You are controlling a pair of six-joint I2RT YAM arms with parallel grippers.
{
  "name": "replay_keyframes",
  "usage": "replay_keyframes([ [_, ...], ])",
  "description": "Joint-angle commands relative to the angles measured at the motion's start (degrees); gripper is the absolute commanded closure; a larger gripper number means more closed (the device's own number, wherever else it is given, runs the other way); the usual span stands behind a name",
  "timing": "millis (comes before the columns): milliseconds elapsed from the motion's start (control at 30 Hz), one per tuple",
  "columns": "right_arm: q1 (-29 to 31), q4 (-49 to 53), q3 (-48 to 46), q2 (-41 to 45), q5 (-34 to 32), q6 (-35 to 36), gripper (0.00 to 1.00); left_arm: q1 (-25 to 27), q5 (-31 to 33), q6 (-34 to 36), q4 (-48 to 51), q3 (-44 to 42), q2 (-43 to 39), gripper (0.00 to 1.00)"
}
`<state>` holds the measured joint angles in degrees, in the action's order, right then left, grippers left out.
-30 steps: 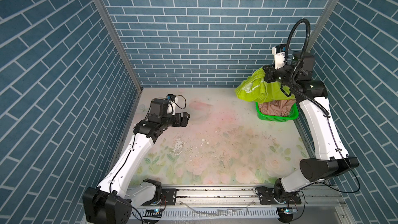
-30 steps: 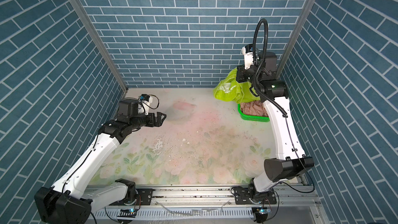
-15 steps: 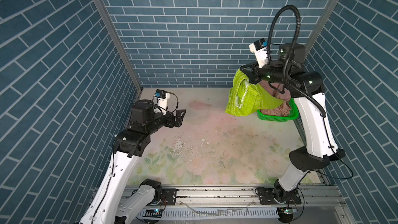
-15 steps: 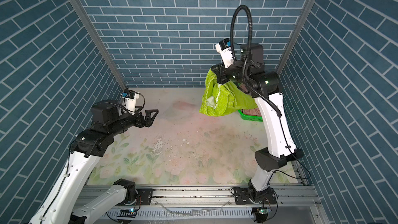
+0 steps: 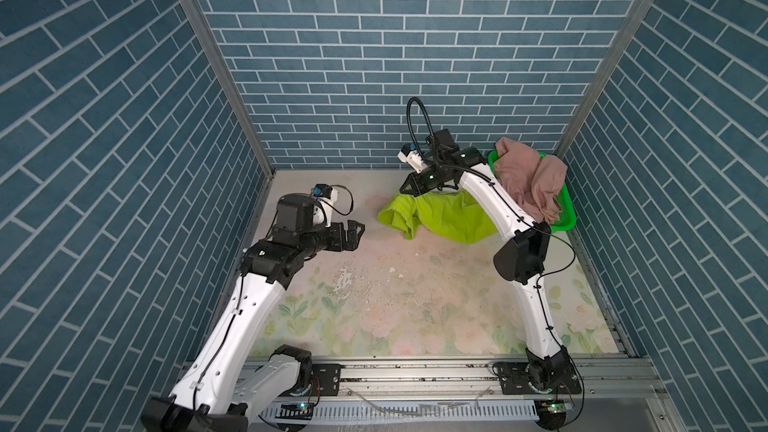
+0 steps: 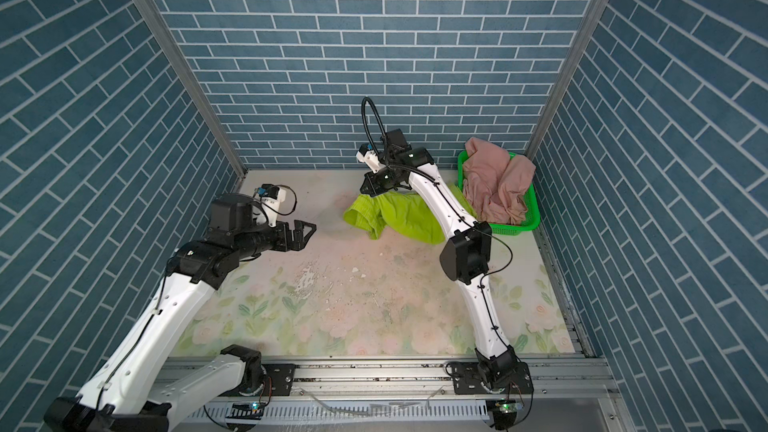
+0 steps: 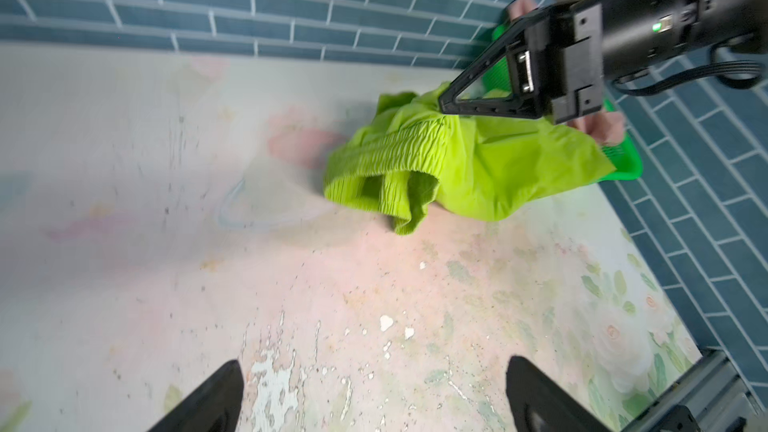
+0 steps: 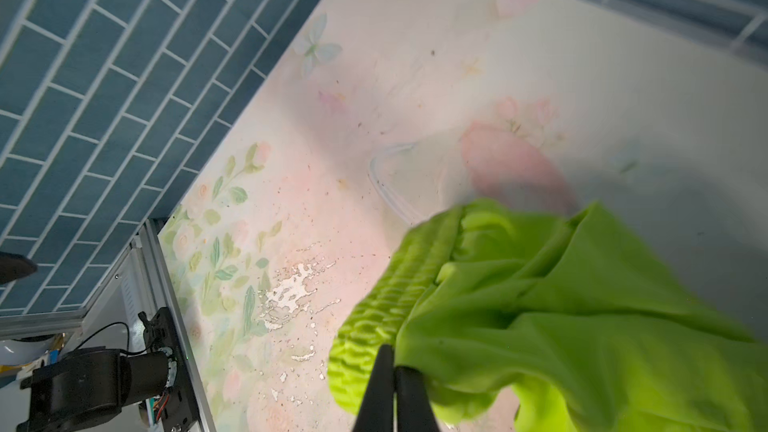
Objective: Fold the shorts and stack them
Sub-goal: 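Lift the shorts out of the basket with the right gripper onto the table, then lift the shorts waistband with the right gripper while the left gripper reaches toward it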
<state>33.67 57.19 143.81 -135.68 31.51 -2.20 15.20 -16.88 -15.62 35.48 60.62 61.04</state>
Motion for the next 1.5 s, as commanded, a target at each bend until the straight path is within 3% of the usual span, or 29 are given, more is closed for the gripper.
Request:
replay_keyframes([
  [0, 0.56, -2.89, 1.03, 0.76, -1.19, 2.26, 0.55, 0.18, 3.4, -6.06, -2.28, -3.23, 3.71, 0.0],
  [133, 0.65, -5.58, -6.84, 7.55, -7.86, 6.11, 0.41, 0.09, 4.89, -6.36, -3.5, -3.05, 5.71, 0.0],
  [400, 5.42, -32.15, -57.76, 39.79, -24.03, 12.2, 0.34, -1.39, 4.69, -5.76, -4.35, 0.64, 10.76, 0.0],
  [533, 9.4, -39.93, -76.89, 46.09, -27.43, 9.14, 0.34, -3.12, 3.74, -4.82, -3.93, 2.16, 12.54, 0.0],
  [633, 11.37, -45.8, -84.34, 46.62, -28.76, 4.33, 0.34, -3.99, 3.29, -4.3, -3.76, 2.91, 13.11, 0.0],
  [900, 12.3, -64.03, -87.38, 35.98, -34.91, 0.73, 0.33, -4.04, 1.12, -4.31, -4.36, 1.75, 12.64, 0.0],
  [1267, 9.9, -71.29, -78.17, 23.14, -39.25, 0.49, 0.36, -4.04, 3.47, -3.63, -2.0, -2.47, 8.06, 0.0],
  [1367, 9.13, -68.45, -74.86, 21.13, -38.08, 1.19, 0.55, -4.17, 3.66, -3.36, -1.83, -2.96, 7.45, 0.0],
  [1433, 9.09, -66.28, -73.35, 20.63, -37.21, 1.88, 0.76, -4.43, 3.7, -3.23, -1.7, -2.83, 7.49, 0.0],
  [1467, 9.13, -64.07, -72.4, 20.92, -36.54, 1.85, 0.93, -4.61, 3.7, -3.23, -1.61, -2.72, 7.43, 0.0],
])
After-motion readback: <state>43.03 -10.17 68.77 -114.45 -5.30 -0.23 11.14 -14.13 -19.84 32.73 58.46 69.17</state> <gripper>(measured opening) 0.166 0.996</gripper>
